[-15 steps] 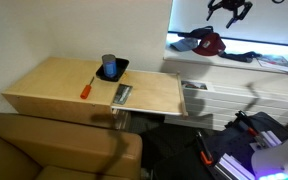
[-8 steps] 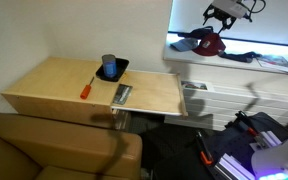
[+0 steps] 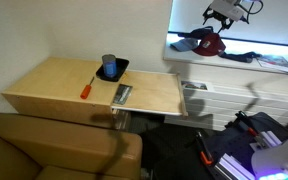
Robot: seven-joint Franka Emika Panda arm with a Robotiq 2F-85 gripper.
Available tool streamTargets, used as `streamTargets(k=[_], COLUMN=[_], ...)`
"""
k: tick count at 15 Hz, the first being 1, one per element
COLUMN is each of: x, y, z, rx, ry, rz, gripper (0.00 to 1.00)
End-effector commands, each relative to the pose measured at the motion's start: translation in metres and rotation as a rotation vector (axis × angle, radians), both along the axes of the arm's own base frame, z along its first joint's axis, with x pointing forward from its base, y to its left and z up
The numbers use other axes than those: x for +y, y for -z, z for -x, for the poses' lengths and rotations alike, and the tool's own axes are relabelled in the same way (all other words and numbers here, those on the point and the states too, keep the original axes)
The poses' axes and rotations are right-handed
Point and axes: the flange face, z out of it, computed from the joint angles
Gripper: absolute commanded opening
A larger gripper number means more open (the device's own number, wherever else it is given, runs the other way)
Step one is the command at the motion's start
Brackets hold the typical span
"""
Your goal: Put the black and yellow cap in the top drawer
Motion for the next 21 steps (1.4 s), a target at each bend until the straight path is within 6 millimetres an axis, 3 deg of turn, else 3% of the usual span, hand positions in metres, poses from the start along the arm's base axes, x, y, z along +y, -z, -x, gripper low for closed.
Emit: streamTargets(k=[1, 9, 10, 14, 16, 21], x=[-0.036, -0.099, -0.089, -0.092, -0.089, -0.082], y=[0.041, 0.067, 0.062, 0.067, 0.091, 0.144], z=[-0.048, -0.138, -0.114, -0.119, -0.118, -0.137], rx=[-0.091, -0.298, -0.242, -0.246, -0.251, -0.397], ry=[0.175, 0.552, 0.49, 0.5, 0.488, 0.519], rz=[-0.005, -0.09, -0.093, -0.088, -0.043, -0.021], gripper=[1.0, 1.0, 1.0, 1.0, 1.0, 1.0])
